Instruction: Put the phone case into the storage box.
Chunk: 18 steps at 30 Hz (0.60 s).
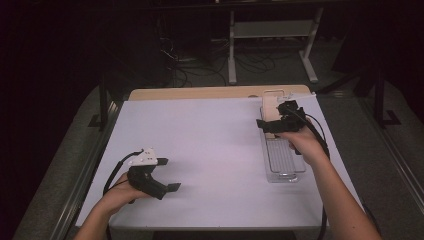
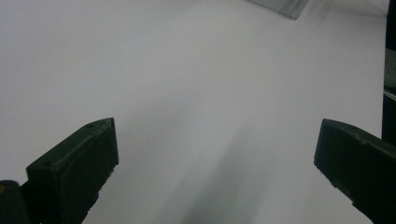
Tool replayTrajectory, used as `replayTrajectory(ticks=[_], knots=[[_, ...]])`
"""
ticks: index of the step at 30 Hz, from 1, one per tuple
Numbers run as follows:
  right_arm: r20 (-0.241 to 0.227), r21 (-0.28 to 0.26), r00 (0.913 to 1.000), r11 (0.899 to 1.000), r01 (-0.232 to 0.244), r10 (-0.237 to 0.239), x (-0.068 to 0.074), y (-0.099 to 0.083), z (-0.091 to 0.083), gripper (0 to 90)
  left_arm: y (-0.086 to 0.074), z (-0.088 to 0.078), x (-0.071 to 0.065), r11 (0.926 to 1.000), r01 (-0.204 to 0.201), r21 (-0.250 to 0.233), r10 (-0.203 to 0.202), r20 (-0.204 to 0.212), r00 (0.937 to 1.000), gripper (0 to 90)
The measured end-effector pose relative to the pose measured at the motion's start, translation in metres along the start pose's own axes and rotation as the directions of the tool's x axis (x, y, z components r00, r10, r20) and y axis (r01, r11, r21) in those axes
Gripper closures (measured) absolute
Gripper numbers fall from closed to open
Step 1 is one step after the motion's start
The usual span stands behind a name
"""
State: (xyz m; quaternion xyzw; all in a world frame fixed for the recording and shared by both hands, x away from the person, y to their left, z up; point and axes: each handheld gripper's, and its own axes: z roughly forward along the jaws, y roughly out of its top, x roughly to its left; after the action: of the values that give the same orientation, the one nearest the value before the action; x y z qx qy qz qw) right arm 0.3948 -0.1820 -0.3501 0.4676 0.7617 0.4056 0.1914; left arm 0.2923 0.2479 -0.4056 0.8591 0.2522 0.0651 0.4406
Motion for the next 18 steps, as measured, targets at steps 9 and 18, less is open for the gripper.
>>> replayTrajectory(ticks=[9, 18], knots=[[-0.06, -0.034, 0.9976, 0.999, 0.031, -0.033, 0.016, -0.022, -0.018, 2.6, 0.014, -0.002, 0.004, 0.9996, -0.027, -0.003, 0.027, 0.014, 0.9995, 0.0], [-0.146, -0.036, 0.9878, 0.998, 0.051, -0.056, 0.03, -0.047, -0.032, 2.6, 0.021, -0.003, 0.009, 0.9993, -0.031, -0.021, 0.031, 0.024, 0.9992, 0.0]])
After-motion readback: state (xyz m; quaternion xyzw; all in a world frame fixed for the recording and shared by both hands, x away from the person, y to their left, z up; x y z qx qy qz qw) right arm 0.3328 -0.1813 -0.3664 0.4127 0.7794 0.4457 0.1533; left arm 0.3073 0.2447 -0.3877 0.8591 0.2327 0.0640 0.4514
